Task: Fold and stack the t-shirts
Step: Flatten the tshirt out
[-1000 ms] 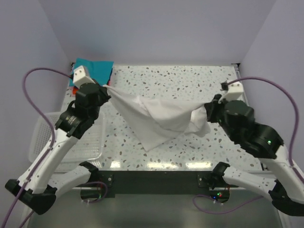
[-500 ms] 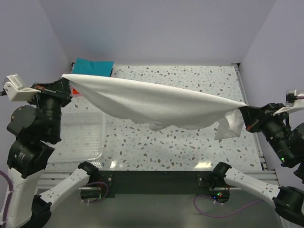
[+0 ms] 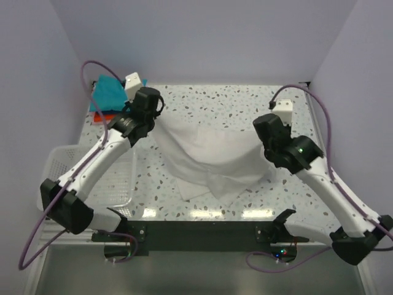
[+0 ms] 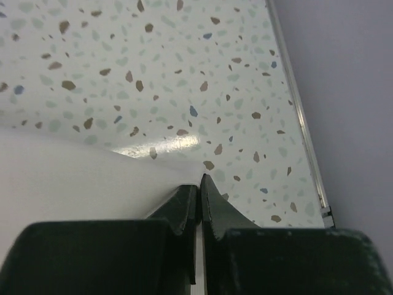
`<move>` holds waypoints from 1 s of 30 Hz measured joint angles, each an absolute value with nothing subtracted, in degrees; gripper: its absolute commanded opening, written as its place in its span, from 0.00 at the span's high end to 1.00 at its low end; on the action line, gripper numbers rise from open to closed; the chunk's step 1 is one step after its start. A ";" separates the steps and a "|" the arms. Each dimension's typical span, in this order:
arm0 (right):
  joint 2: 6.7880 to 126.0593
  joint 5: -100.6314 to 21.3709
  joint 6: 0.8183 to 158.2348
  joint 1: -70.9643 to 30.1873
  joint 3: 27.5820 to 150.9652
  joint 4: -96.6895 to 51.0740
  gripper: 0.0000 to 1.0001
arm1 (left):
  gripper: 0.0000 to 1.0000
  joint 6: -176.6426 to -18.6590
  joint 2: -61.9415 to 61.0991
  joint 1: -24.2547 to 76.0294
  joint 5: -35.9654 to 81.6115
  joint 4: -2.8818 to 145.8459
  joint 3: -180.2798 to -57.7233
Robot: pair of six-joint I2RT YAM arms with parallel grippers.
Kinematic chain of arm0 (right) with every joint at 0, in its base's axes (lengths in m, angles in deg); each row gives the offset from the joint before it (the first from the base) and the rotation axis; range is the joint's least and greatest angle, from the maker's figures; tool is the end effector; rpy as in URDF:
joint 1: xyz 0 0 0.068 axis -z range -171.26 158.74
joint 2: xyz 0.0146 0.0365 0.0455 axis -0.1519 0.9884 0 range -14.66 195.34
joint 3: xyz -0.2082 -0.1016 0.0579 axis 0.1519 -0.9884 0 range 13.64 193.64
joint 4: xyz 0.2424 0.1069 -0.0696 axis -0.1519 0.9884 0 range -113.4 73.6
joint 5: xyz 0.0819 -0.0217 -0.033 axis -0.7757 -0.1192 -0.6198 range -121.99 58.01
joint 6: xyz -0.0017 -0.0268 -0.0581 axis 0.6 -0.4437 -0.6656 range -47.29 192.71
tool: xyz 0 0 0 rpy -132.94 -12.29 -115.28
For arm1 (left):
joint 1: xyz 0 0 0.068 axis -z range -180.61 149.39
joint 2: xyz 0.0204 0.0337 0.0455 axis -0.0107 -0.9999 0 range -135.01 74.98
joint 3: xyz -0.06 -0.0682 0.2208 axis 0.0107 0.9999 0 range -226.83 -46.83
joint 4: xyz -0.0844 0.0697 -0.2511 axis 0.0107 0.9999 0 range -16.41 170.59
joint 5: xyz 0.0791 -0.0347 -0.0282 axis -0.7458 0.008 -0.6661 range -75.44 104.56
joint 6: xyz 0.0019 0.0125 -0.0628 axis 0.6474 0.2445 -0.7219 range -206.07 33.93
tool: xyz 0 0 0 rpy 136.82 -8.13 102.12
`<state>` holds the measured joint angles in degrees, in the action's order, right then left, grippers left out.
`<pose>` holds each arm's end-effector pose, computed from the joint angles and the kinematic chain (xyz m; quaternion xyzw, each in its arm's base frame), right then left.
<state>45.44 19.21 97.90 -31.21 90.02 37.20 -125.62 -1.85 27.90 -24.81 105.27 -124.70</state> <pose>0.1875 0.1067 0.3683 0.0595 0.8458 -0.1472 0.5093 0.2977 -0.1258 0.3435 -0.2447 0.7982 -0.0183 0.5501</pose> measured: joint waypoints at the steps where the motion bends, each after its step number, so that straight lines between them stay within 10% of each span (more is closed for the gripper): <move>1: 47.32 17.40 97.07 -28.45 87.53 34.79 1.00 | 1.00 -125.75 -3.84 27.90 -24.35 104.76 -123.54; 6: 62.38 4.11 91.85 -14.44 80.23 23.10 0.91 | 1.00 -126.52 -16.43 27.90 -21.67 103.65 -120.98; 7: 66.03 1.94 91.13 -12.63 80.36 20.34 0.79 | 1.00 -126.82 -18.86 27.90 -21.53 103.61 -121.31; 9: 72.76 -1.64 89.84 -10.09 82.26 17.26 0.14 | 1.00 -127.26 -23.38 27.90 -21.36 104.07 -122.69; 10: 76.08 -3.08 88.98 -9.15 83.77 16.10 0.01 | 1.00 -127.39 -25.68 27.90 -21.19 104.15 -123.71; 16: 84.69 -7.35 87.17 -7.49 90.74 15.80 0.01 | 1.00 -127.52 -30.22 27.90 -20.62 104.55 -125.88; 21: 67.60 -18.60 85.86 -9.54 80.64 12.87 0.01 | 1.00 -127.54 -27.38 27.90 -19.74 103.02 -123.23; 30: 53.20 -29.31 89.25 -39.03 65.50 11.23 0.02 | 1.00 -128.57 -19.62 27.90 -16.64 100.68 -115.17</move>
